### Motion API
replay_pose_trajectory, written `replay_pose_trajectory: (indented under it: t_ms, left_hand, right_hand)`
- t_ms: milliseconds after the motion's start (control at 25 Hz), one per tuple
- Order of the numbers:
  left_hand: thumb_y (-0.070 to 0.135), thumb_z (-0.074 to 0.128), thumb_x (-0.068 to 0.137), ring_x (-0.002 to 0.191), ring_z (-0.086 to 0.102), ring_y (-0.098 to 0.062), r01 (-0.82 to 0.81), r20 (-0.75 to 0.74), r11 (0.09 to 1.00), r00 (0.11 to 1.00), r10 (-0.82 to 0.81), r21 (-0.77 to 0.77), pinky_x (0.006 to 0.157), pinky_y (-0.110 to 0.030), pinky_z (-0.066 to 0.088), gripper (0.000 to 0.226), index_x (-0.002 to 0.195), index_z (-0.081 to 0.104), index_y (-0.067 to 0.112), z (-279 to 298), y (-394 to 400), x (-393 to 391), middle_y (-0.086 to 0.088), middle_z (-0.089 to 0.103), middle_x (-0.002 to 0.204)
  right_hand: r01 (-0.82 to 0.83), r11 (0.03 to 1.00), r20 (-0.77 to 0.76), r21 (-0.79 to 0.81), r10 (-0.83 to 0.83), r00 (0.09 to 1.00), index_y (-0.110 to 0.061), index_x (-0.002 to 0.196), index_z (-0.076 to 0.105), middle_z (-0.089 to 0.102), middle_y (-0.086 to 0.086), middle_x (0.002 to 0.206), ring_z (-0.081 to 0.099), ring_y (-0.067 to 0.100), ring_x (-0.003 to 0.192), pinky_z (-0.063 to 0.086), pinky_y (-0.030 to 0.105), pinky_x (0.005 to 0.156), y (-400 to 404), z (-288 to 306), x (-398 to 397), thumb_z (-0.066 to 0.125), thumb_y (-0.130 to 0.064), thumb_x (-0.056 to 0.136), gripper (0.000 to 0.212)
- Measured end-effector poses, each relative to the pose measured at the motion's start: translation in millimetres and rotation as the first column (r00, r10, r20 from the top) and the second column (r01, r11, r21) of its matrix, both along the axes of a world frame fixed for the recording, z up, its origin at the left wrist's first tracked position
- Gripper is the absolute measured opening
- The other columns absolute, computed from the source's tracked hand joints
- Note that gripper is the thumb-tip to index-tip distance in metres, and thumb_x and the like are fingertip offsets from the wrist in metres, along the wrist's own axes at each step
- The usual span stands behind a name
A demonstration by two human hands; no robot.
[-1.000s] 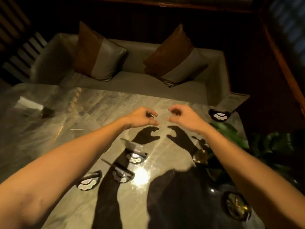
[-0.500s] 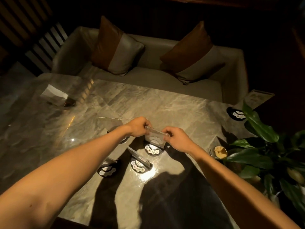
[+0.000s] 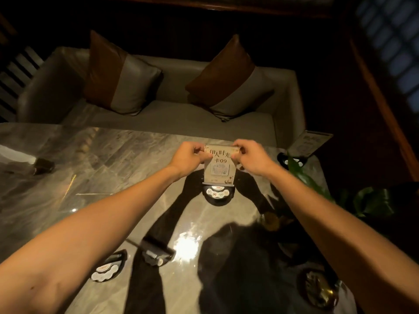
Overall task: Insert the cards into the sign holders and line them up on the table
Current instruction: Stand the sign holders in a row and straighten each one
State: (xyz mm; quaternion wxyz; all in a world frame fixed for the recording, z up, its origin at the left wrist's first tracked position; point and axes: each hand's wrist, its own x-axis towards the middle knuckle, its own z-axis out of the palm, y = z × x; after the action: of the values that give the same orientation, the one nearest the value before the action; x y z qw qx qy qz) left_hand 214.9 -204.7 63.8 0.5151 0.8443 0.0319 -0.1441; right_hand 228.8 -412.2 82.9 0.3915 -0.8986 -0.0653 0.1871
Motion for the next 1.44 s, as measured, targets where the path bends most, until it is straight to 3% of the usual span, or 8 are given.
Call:
replay_pose_trajectory:
  t_ms: [200, 400, 640, 800, 960, 1080, 1240, 1440]
  left_hand:
    - [0.019, 0.07, 0.091, 0.088, 0.067, -0.005, -0.042, 0.064, 0.999, 0.997, 0.043, -0.009, 0.063, -0.012, 0.052, 0.006, 0.091, 0.075, 0.015, -6.7, -65.2, 68.9, 0.006, 0.074, 0.098]
    - [0.018, 0.075, 0.087, 0.078, 0.065, -0.004, -0.042, 0.032, 0.999, 0.999, 0.042, -0.017, 0.066, -0.013, 0.051, 0.01, 0.094, 0.077, 0.01, -35.0, -118.9, 119.5, 0.003, 0.074, 0.087]
    - [0.012, 0.077, 0.085, 0.065, 0.059, 0.004, -0.021, -0.015, 0.999, 1.0, 0.02, -0.042, 0.064, -0.01, 0.048, 0.003, 0.084, 0.074, 0.013, -70.2, -152.7, 145.6, 0.012, 0.066, 0.069]
    - [0.014, 0.077, 0.084, 0.073, 0.064, -0.001, -0.014, -0.026, 0.997, 1.0, 0.012, -0.073, 0.071, -0.016, 0.052, 0.008, 0.083, 0.073, 0.021, -81.8, -161.7, 150.3, 0.011, 0.07, 0.075]
    - [0.015, 0.075, 0.087, 0.083, 0.067, -0.01, -0.02, -0.041, 0.997, 0.999, 0.016, -0.08, 0.072, -0.02, 0.052, 0.014, 0.099, 0.075, 0.009, -73.3, -156.5, 148.5, 0.0, 0.073, 0.088]
    - [0.014, 0.072, 0.089, 0.077, 0.064, -0.008, -0.02, -0.041, 0.995, 0.999, 0.016, -0.096, 0.07, -0.021, 0.049, 0.021, 0.109, 0.073, 0.009, -51.4, -137.3, 136.9, -0.003, 0.071, 0.088]
    - [0.017, 0.074, 0.088, 0.076, 0.06, -0.01, 0.005, -0.041, 0.996, 0.999, -0.009, -0.086, 0.059, -0.007, 0.048, 0.026, 0.113, 0.071, 0.01, -21.1, -93.8, 101.8, -0.007, 0.065, 0.088]
    - [0.031, 0.079, 0.082, 0.096, 0.068, -0.008, 0.106, -0.051, 0.993, 0.993, -0.109, -0.053, 0.086, -0.019, 0.052, 0.043, 0.12, 0.07, 0.015, 10.1, -22.8, 24.4, 0.003, 0.072, 0.107]
  right_hand:
    - [0.052, 0.994, 0.089, -0.091, -0.044, 0.995, -0.014, 0.112, 0.064, 0.07, 0.009, 0.121, 0.063, 0.024, 0.115, 0.061, 0.039, 0.088, -60.0, 7.7, 67.2, 0.055, -0.014, 0.102, 0.013]
    - [0.134, 0.98, 0.174, -0.15, -0.108, 0.979, -0.007, 0.105, 0.067, 0.072, 0.013, 0.113, 0.068, 0.026, 0.098, 0.059, 0.028, 0.068, -110.1, -25.1, 105.8, 0.052, -0.013, 0.102, 0.017]
    - [0.167, 0.97, 0.15, -0.176, -0.141, 0.979, -0.007, 0.11, 0.066, 0.071, 0.015, 0.117, 0.066, 0.028, 0.11, 0.058, 0.027, 0.083, -142.7, -67.1, 125.6, 0.052, -0.012, 0.103, 0.017]
    - [0.195, 0.963, 0.106, -0.186, -0.177, 0.978, -0.01, 0.12, 0.063, 0.069, 0.013, 0.122, 0.065, 0.028, 0.114, 0.06, 0.031, 0.088, -152.3, -80.3, 128.0, 0.051, -0.013, 0.103, 0.021]
    - [0.182, 0.968, 0.05, -0.17, -0.176, 0.983, -0.012, 0.125, 0.061, 0.069, 0.013, 0.123, 0.069, 0.026, 0.105, 0.061, 0.03, 0.082, -153.7, -75.0, 128.1, 0.052, -0.013, 0.103, 0.025]
    - [0.189, 0.965, 0.036, -0.18, -0.186, 0.982, -0.013, 0.137, 0.053, 0.064, 0.012, 0.131, 0.065, 0.025, 0.115, 0.058, 0.029, 0.088, -145.3, -53.8, 118.5, 0.058, -0.01, 0.099, 0.039]
    - [0.176, 0.908, 0.154, -0.38, -0.126, 0.98, -0.01, 0.141, 0.047, 0.057, 0.017, 0.134, 0.057, 0.035, 0.12, 0.052, 0.047, 0.096, -122.1, -18.6, 102.2, 0.065, -0.012, 0.09, 0.054]
    - [0.114, 0.969, 0.061, -0.22, -0.103, 0.993, -0.017, 0.149, 0.042, 0.05, 0.011, 0.149, 0.052, 0.031, 0.132, 0.048, 0.043, 0.102, -46.6, 1.9, 40.6, 0.076, -0.034, 0.086, 0.074]
